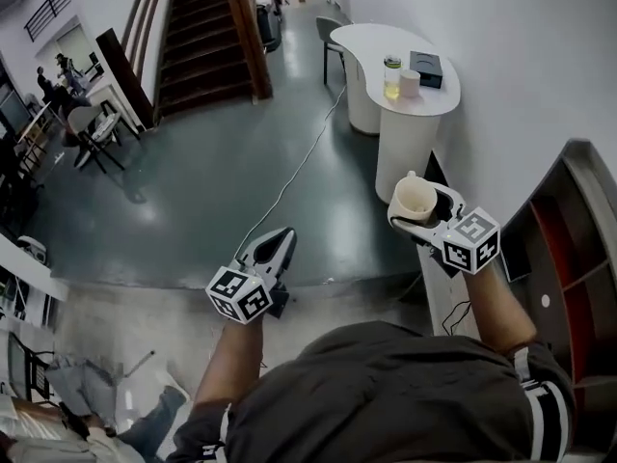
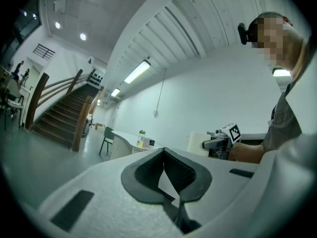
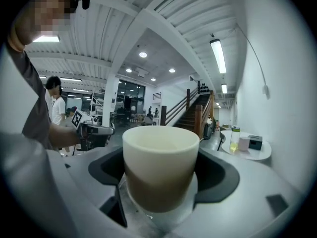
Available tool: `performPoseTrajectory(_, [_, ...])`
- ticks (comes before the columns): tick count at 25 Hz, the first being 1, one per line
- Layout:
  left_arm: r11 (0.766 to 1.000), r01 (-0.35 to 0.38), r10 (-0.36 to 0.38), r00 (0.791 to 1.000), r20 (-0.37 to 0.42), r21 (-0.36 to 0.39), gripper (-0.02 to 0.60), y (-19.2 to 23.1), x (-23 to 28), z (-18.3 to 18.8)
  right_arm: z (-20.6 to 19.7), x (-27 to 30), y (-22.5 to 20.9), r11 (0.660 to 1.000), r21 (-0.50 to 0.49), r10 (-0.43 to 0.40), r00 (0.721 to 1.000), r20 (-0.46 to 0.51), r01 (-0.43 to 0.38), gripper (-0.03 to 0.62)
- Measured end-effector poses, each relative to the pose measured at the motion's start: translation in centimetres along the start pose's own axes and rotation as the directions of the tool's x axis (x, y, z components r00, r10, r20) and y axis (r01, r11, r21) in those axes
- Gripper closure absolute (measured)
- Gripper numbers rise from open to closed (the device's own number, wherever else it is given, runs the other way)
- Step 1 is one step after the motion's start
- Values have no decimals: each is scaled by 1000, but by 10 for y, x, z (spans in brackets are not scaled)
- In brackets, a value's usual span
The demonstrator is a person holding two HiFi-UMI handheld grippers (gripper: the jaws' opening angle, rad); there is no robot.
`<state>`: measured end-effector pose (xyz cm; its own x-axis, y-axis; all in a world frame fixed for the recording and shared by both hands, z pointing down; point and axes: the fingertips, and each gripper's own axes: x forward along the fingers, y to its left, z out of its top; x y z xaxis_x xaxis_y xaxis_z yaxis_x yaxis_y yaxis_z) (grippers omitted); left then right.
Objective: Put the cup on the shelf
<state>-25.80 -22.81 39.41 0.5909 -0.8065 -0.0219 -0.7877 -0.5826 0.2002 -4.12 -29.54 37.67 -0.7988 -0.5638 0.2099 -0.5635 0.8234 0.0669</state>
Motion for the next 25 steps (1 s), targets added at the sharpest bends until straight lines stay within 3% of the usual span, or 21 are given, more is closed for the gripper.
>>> performPoseTrajectory(6, [998, -45, 46, 999, 22, -33, 578, -8, 30, -4, -4, 0, -39, 999, -29, 31, 1000, 0, -31, 181])
performPoseTrajectory(12, [1000, -16, 16, 1000, 2, -11, 578, 9, 33, 1, -10, 12, -43, 1000, -8, -19, 1000, -6, 19, 181])
performPoseTrajectory(20, [994, 107, -106, 994, -36, 9, 578, 12, 65, 4, -10, -10, -61, 987, 18, -159, 987, -7, 159, 181])
performPoseTrajectory(25, [967, 254, -253, 965, -66, 22, 578, -23, 121, -2, -26, -64, -90, 949, 48, -310, 950, -18, 311, 182])
